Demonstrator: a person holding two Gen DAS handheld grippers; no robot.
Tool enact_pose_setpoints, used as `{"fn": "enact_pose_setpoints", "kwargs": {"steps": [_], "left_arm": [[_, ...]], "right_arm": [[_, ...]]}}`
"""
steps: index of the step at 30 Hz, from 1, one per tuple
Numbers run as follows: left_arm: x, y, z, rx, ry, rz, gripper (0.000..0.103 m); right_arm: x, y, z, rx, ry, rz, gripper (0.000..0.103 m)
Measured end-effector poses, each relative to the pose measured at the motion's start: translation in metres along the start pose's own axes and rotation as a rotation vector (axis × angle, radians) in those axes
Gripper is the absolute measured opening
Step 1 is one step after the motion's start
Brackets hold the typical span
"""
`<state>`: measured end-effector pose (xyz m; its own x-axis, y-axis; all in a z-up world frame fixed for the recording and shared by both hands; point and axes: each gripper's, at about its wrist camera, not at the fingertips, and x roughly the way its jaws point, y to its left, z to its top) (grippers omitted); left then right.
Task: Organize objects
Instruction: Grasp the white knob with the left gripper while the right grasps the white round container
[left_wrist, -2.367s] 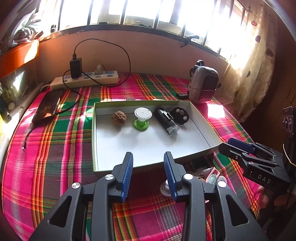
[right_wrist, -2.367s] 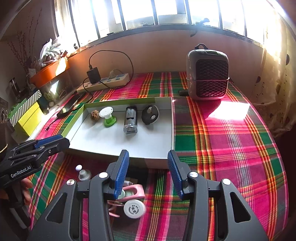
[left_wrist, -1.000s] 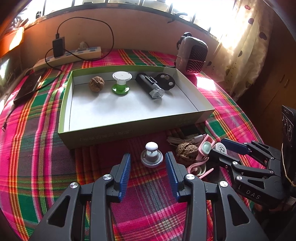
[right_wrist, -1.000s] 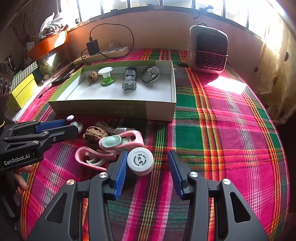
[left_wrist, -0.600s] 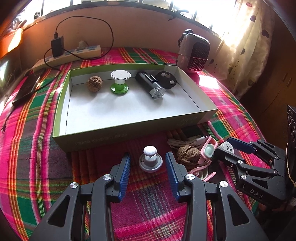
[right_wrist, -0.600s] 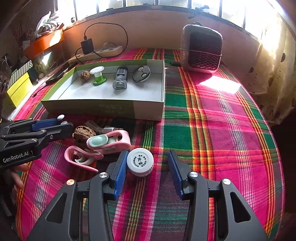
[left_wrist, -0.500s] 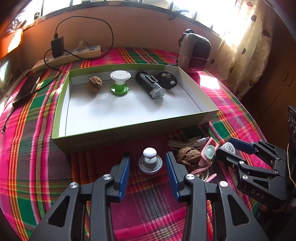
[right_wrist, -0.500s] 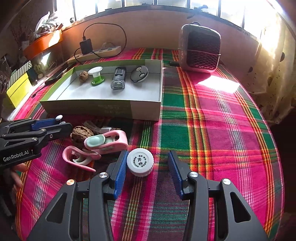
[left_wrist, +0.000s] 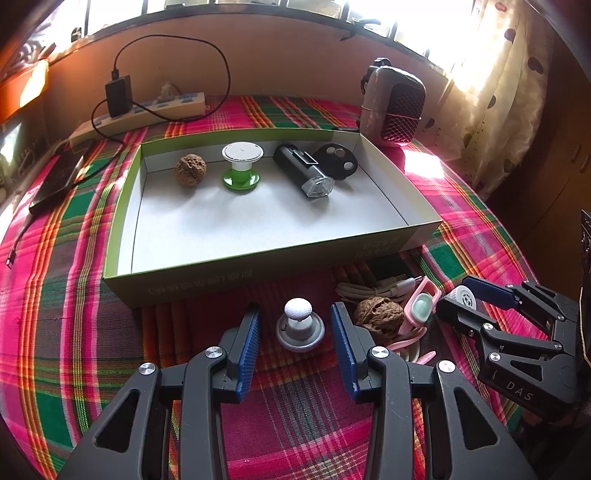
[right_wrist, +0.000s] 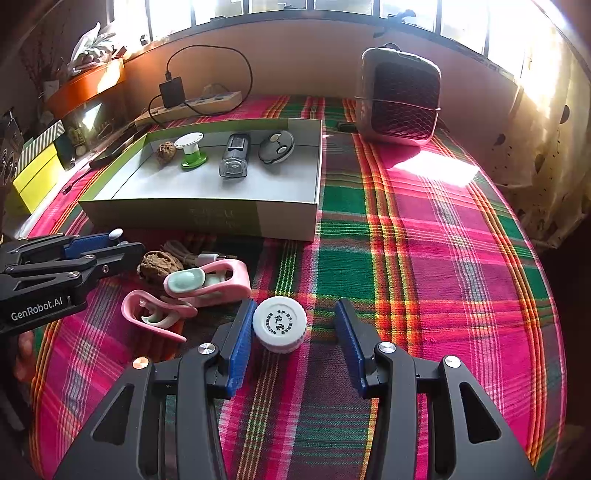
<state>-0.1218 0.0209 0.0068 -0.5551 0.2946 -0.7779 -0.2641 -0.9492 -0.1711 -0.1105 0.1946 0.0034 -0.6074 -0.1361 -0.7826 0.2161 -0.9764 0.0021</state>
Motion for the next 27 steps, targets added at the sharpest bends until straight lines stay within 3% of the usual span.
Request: {"fn": "enact_pose_setpoints", "kwargs": {"steps": [4, 12, 19, 27], "left_arm": [[-0.0002, -0.0003, 0.0000, 0.003, -0.002, 0.005, 0.035], [-0.0002, 0.0007, -0.0003, 0.008, -0.007, 0.021, 0.024], [-0.0005, 0.0004, -0.0006, 0.008, -0.009, 0.022, 0.024], [-0.0005, 0.0006, -0.0008, 0.009, -0.010, 0.023, 0.024]], "right_arm": [[-0.0001, 0.0000, -0.0001, 0.000, 0.000, 0.000, 0.045], [-0.0005, 0.0004, -0.0005, -0.010, 0.000, 0.000, 0.045], [-0.0007, 0.0003, -0.0007, -0.009, 0.000, 0.001, 0.045], [-0.0016, -0.0012, -0.0010, -0.006, -0.003, 0.002, 0.033]]}}
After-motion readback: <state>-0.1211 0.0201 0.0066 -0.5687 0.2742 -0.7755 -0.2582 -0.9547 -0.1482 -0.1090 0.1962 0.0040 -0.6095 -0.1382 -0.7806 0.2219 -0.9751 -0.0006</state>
